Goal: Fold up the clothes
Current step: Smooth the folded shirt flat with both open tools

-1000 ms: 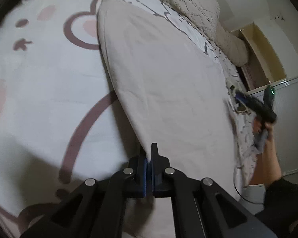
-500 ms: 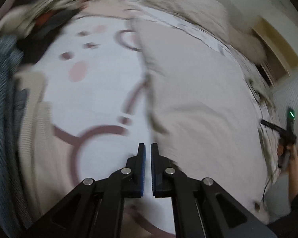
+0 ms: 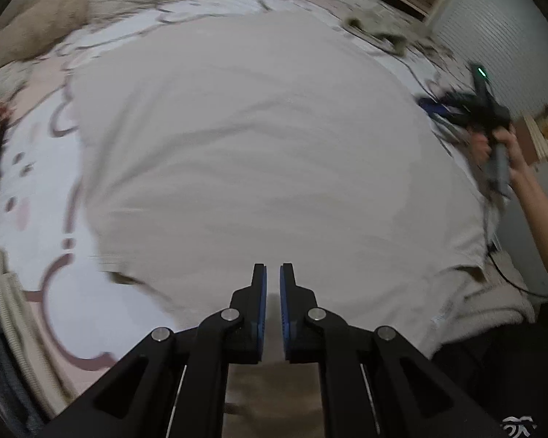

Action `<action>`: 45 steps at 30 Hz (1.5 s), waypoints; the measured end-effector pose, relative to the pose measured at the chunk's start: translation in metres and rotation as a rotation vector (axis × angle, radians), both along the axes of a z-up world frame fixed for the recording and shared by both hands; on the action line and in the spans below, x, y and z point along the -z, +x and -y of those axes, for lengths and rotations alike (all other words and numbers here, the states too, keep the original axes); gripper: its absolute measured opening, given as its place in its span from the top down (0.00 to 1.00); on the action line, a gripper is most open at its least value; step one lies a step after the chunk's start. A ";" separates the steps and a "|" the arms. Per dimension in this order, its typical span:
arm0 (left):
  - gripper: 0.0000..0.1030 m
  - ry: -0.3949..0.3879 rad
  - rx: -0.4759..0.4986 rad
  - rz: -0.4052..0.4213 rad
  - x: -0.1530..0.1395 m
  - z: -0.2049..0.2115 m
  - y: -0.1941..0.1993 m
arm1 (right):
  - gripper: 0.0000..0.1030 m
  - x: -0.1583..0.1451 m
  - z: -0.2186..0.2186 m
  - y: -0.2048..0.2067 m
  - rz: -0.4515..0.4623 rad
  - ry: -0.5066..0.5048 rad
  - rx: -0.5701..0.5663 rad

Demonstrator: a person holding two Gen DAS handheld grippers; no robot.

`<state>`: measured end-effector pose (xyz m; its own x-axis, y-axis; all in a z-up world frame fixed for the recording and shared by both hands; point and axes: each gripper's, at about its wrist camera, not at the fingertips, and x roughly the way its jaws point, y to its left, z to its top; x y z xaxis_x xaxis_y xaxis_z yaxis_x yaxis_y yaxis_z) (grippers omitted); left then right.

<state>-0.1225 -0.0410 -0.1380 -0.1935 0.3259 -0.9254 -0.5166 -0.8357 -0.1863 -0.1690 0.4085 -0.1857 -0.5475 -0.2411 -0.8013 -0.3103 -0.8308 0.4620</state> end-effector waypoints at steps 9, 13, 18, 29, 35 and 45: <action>0.65 -0.203 0.204 -0.012 0.044 -0.041 0.039 | 0.94 -0.012 -0.001 0.006 0.040 0.254 0.080; 0.65 -0.193 0.179 -0.053 0.038 -0.035 0.042 | 0.94 -0.021 -0.009 0.035 0.036 0.265 0.072; 0.65 -0.274 0.211 -0.242 0.022 -0.037 0.066 | 0.85 -0.031 0.018 0.076 0.015 0.450 -0.070; 0.49 -0.448 0.479 -0.601 0.020 -0.050 0.167 | 0.45 0.003 0.035 0.122 0.027 0.641 -0.171; 0.49 -0.541 0.576 -0.707 0.031 -0.050 0.208 | 0.45 -0.019 0.056 0.132 -0.009 0.786 -0.285; 0.49 -0.558 0.778 -0.828 0.033 -0.050 0.251 | 0.45 -0.030 0.160 0.266 -0.327 1.264 -0.921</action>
